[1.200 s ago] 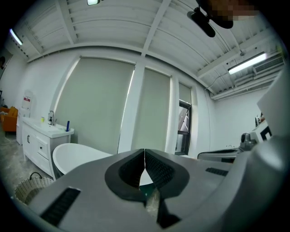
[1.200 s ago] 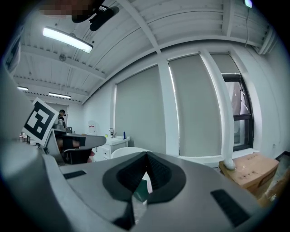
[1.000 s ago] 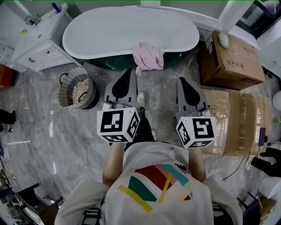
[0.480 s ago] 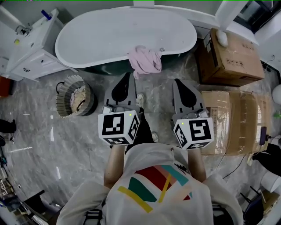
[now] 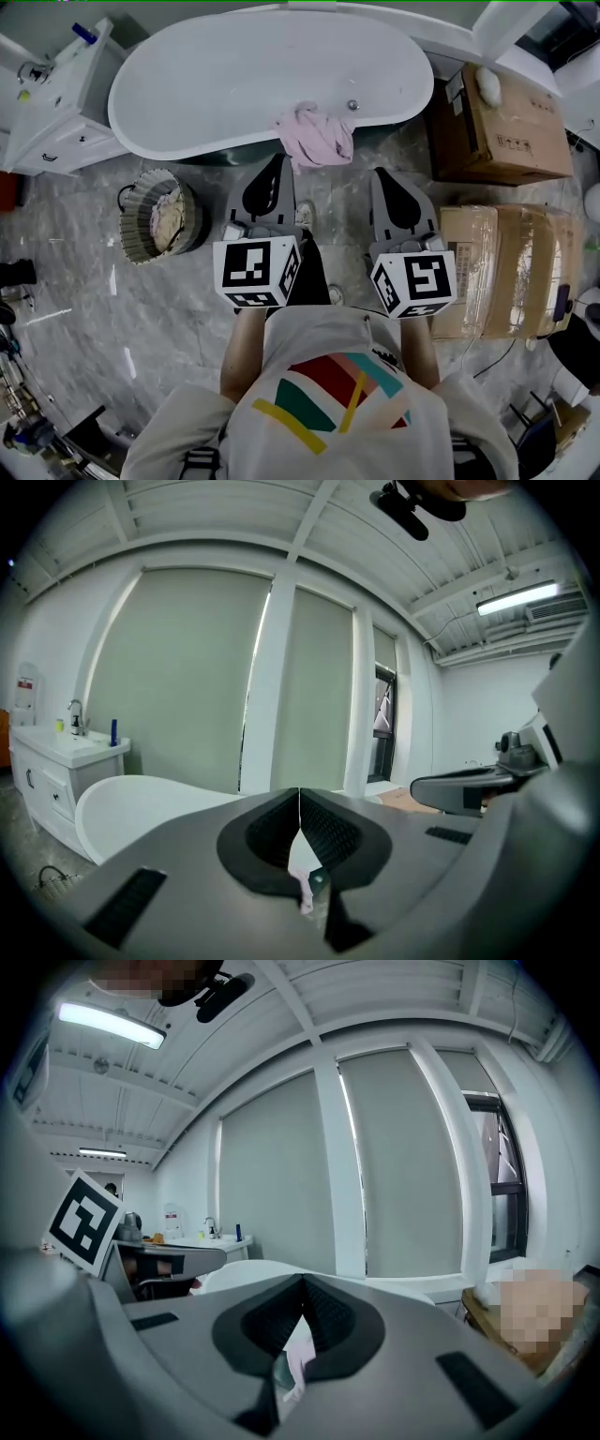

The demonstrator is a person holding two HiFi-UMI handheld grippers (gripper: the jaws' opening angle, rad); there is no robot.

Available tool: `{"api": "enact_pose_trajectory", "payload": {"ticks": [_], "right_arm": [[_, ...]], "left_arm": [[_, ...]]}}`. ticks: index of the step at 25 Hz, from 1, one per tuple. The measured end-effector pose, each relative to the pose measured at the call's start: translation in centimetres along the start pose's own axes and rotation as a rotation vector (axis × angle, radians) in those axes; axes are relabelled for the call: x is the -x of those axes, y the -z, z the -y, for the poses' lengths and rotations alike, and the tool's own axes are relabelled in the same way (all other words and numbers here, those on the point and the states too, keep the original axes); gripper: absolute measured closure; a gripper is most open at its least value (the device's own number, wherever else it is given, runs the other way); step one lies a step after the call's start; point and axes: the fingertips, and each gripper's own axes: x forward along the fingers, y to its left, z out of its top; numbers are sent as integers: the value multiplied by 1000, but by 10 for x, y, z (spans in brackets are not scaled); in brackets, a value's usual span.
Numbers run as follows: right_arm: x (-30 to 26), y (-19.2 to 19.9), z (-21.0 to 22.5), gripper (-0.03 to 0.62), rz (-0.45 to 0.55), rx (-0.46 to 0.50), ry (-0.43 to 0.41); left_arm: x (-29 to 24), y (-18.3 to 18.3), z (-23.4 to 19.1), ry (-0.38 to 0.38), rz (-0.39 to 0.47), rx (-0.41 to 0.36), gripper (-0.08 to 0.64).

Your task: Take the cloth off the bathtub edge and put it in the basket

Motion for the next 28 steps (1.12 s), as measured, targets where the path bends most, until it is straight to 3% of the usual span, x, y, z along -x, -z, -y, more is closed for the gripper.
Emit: {"api": "enact_pose_trajectory", "payload": {"ticks": [6,11,16,21,28], "right_arm": [[-62,-24,17,581,-27,-10,32],[-113,-46,19,581,-40,4,41],[-158,-60,31,581,-41,8,58],[-198,-62,37,581,-45,12,71],[-229,-65,46,581,-34,-11,67]], "left_arm": [[-61,-25,-36,13,-10,18,541],[-110,-50,-66,86,-8,29,541],[-151,-74,-96,67,39,41,541],[-182,-76,-121,70,20,-22,541],[-206,-83,-150,23,29,-17,541]]}}
